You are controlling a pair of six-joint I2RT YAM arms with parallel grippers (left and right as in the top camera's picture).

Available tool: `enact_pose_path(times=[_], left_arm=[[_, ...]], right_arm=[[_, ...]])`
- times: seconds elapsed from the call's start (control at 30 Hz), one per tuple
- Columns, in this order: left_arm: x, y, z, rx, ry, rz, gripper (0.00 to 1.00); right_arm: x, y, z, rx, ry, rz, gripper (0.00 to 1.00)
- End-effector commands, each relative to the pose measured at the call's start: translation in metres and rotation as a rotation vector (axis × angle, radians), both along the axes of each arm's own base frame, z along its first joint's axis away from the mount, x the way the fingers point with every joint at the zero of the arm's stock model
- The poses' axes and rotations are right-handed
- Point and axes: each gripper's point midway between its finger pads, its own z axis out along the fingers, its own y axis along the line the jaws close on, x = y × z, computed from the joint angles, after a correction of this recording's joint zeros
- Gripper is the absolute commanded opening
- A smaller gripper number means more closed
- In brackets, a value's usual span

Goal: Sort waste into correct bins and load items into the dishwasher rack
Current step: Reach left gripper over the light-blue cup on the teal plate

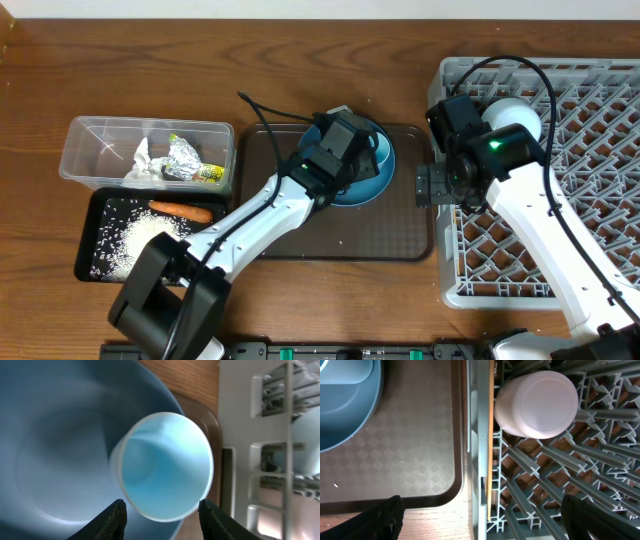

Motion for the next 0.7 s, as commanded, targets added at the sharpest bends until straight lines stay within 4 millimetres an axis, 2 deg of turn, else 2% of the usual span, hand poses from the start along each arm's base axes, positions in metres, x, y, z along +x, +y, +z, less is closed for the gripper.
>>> enact_pose_path(times=[0.0,0.2,0.3,0.67], left_arm=[[0.003,0.007,-0.015,0.039,0.014,0.036,0.5],[0.003,0.007,-0.029,0.058,0.037,0.036,0.48],[0.003,0.007,-0.03,0.059,0.039,0.035,0.4],[0.006,0.016,-0.034,0.103,0.028,0.067,0.22]], right_arm=[[0.001,-0.007,0.002,0.0,-0.01,-0.026,0.99],[0.001,-0.007,0.002,0.0,-0.01,-0.026,0.99],[0.001,-0.007,0.003,0.0,-0.01,-0.026,0.99],[0.001,-0.007,0.002,0.0,-0.01,-0.026,0.99]])
